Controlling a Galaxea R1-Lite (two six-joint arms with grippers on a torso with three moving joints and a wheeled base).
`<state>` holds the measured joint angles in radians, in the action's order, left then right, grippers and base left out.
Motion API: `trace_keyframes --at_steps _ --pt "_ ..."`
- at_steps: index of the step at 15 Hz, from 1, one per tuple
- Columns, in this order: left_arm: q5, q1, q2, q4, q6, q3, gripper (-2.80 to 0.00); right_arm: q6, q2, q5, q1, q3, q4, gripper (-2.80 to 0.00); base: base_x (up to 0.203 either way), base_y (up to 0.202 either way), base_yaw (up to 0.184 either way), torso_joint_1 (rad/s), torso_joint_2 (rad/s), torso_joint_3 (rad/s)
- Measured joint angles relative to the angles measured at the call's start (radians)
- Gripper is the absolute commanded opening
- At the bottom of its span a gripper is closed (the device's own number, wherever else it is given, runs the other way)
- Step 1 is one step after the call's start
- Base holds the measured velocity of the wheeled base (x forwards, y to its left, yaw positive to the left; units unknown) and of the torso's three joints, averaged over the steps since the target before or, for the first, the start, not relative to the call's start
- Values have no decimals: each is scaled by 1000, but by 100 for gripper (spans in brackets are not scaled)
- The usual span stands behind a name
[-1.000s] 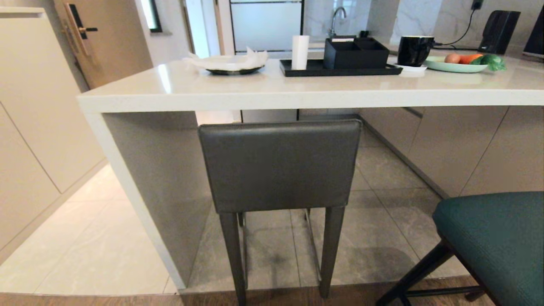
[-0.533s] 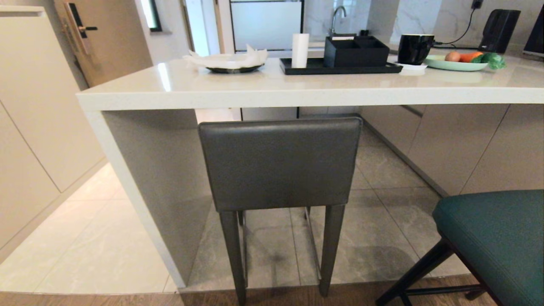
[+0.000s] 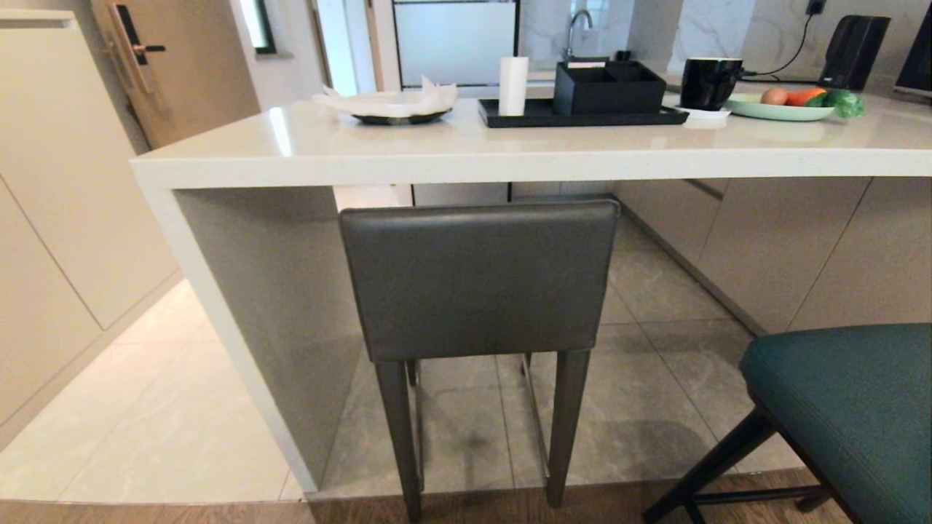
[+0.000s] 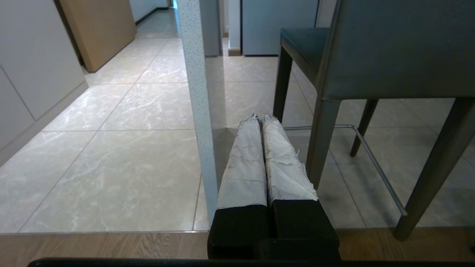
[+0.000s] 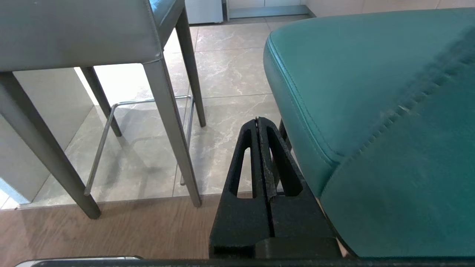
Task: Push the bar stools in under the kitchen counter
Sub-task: Pull the gray chair out from under the dining table
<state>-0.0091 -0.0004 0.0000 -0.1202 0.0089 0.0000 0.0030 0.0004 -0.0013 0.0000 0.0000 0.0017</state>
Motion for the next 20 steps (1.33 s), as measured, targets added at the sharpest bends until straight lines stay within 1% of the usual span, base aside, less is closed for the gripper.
trace_keyframes --at_steps 2,6,14,15,20 --pt "0 0 0 0 0 0 -280 0 0 0 0 0 1 -280 1 48 1 0 3 1" --pt "0 0 0 0 0 0 -280 0 0 0 -1 0 0 -280 0 145 -2 3 4 4" --pt "0 1 0 0 0 0 -280 0 0 0 0 0 0 -280 0 0 0 0 0 0" --pt "0 0 0 1 0 0 -280 0 0 0 0 0 0 -280 84 0 -4 -2 -2 3" --pt "0 0 0 0 0 0 -280 0 0 0 0 0 0 -280 191 0 0 2 3 4"
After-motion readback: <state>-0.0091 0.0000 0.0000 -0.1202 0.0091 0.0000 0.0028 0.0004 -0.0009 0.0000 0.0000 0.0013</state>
